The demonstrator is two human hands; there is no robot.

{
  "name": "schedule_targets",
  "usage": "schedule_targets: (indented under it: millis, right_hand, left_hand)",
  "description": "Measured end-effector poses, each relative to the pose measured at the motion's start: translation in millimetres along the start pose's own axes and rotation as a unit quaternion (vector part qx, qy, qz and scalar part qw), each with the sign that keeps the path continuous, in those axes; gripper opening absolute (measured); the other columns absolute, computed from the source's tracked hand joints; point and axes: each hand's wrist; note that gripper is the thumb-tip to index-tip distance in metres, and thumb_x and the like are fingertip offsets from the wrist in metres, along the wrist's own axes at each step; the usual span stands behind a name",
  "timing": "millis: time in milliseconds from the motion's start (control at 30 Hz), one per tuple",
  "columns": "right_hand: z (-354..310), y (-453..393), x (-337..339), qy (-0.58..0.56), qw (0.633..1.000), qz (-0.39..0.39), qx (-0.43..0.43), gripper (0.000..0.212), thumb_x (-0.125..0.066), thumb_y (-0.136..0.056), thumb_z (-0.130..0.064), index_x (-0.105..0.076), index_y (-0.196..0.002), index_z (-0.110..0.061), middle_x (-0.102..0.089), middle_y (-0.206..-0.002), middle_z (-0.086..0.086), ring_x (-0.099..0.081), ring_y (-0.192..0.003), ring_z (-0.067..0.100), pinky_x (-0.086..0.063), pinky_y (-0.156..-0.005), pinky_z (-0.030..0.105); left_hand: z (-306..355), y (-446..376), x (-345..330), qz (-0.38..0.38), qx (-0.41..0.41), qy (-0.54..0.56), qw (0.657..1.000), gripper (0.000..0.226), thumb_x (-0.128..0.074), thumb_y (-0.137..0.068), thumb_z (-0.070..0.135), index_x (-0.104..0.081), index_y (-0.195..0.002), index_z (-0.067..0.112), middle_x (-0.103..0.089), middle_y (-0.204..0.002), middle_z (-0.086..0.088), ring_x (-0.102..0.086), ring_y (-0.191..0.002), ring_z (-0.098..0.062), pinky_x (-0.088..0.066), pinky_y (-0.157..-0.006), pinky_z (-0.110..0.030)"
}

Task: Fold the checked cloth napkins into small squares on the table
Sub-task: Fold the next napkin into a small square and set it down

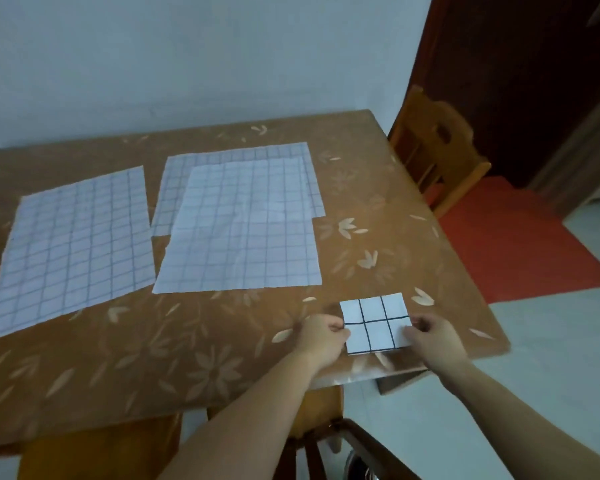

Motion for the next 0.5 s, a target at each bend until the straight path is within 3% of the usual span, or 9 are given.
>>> schedule_targets:
  millis: [67, 133, 233, 367, 500]
  right_hand:
    - [11, -12, 1, 0.021, 1.0, 0.006, -0.015, 0.006, -0.062, -0.08, -0.01, -0.067, -0.08, -0.01, -0.07, -0.075, 0.003, -0.065, -0.072, 0.019, -0.043, -0.057, 0.025]
    - [20, -20, 1, 0.016, 0.999, 0.004, -0.028, 0.006, -0.062, -0.079, -0.008, -0.067, -0.081, -0.011, -0.069, -0.07, -0.006, -0.065, -0.054, 0.003, -0.042, -0.042, 0.017]
    - [31, -29, 2, 0.029, 0.998, -0.002, -0.047, 0.007, -0.065, -0.078, -0.011, -0.066, -0.081, -0.017, -0.067, -0.073, -0.011, -0.058, -0.044, -0.007, -0.034, -0.029, 0.009]
    - [35, -35, 1, 0.056, 0.997, -0.007, -0.044, 0.007, -0.067, -0.077, -0.013, -0.066, -0.082, -0.017, -0.066, -0.073, -0.009, -0.057, -0.044, -0.009, -0.032, -0.028, 0.008]
    - [29, -31, 4, 0.133, 0.991, 0.01, -0.023, 0.011, -0.067, -0.078, -0.026, -0.059, -0.085, -0.026, -0.062, -0.076, -0.014, -0.058, -0.045, 0.001, -0.037, -0.036, 0.014]
  left_hand:
    - [-2, -11, -13, 0.026, 0.018, -0.033, 0.999, 0.016, -0.064, -0.088, 0.018, -0.073, -0.078, 0.01, -0.074, -0.082, -0.008, -0.068, -0.075, -0.019, -0.056, -0.077, -0.037]
    - [-4, -17, -23, 0.047, 0.03, -0.06, 0.997, 0.016, -0.066, -0.087, 0.019, -0.074, -0.074, 0.015, -0.074, -0.079, -0.007, -0.07, -0.074, -0.021, -0.055, -0.072, -0.032]
    - [-9, -22, -35, 0.055, 0.038, -0.09, 0.994, 0.013, -0.065, -0.089, 0.021, -0.074, -0.081, 0.017, -0.074, -0.08, -0.004, -0.068, -0.071, -0.015, -0.052, -0.065, -0.026]
    - [-14, -24, -40, 0.103, 0.028, -0.093, 0.99, 0.01, -0.067, -0.089, 0.022, -0.075, -0.09, 0.016, -0.073, -0.087, 0.004, -0.058, -0.065, 0.0, -0.043, -0.057, -0.012]
    - [-15, -19, -29, 0.085, 0.033, -0.129, 0.987, 0.013, -0.062, -0.091, 0.024, -0.075, -0.089, 0.021, -0.073, -0.091, 0.006, -0.063, -0.075, -0.006, -0.051, -0.066, -0.019]
Point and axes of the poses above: each hand's wrist, its own y-axis away from the middle knuckle, its own x-axis out of the back of the hand, z = x × y
